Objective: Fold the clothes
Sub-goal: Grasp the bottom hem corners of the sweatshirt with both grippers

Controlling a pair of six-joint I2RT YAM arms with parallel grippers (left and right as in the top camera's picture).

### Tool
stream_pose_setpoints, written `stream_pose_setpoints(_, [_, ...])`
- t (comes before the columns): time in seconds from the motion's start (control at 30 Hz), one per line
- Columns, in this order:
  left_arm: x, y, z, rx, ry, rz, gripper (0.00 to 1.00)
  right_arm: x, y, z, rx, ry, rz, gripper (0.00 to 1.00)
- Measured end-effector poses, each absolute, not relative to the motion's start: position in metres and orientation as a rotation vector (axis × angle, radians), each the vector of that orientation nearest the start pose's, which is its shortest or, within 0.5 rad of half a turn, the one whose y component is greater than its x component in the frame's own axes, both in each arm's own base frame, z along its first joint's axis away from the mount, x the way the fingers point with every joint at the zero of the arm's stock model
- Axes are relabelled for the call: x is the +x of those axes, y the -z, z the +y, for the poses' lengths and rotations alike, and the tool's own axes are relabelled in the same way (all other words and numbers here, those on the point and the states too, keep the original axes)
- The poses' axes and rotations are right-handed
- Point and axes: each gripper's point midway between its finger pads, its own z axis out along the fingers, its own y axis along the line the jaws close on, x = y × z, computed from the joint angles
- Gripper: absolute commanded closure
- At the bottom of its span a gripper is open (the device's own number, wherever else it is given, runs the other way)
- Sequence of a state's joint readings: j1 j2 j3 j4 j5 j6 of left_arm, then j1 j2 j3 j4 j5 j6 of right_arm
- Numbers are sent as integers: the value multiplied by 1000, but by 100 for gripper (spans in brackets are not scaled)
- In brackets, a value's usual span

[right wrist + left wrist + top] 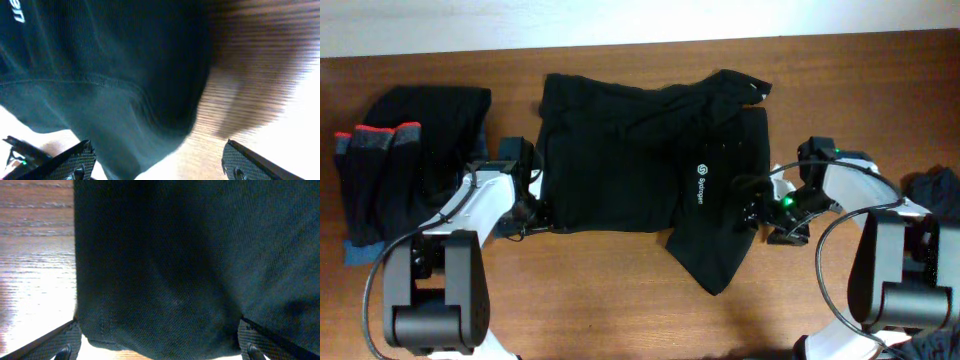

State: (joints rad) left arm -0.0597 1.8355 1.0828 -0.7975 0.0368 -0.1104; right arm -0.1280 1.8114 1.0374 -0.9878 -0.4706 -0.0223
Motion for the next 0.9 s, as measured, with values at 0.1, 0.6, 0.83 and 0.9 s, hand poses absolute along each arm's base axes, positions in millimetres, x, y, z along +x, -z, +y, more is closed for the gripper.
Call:
stream_pose_setpoints(0.1, [321,0,-29,-83,96,3083,1,263,-16,52,208,-786,3193,18])
stream_pose_setpoints(0.6, [328,-3,-43,-82,225,3046,43,268,-14,61,199,-774,3182,58])
stream_pose_setpoints(0.83, [325,-2,-46,-88,251,3054,100,268,-14,61,190,-773,3181,85])
stream_pose_setpoints(0.9, [325,-2,-46,-85,254,3054,100,268,-14,61,196,-773,3181,96])
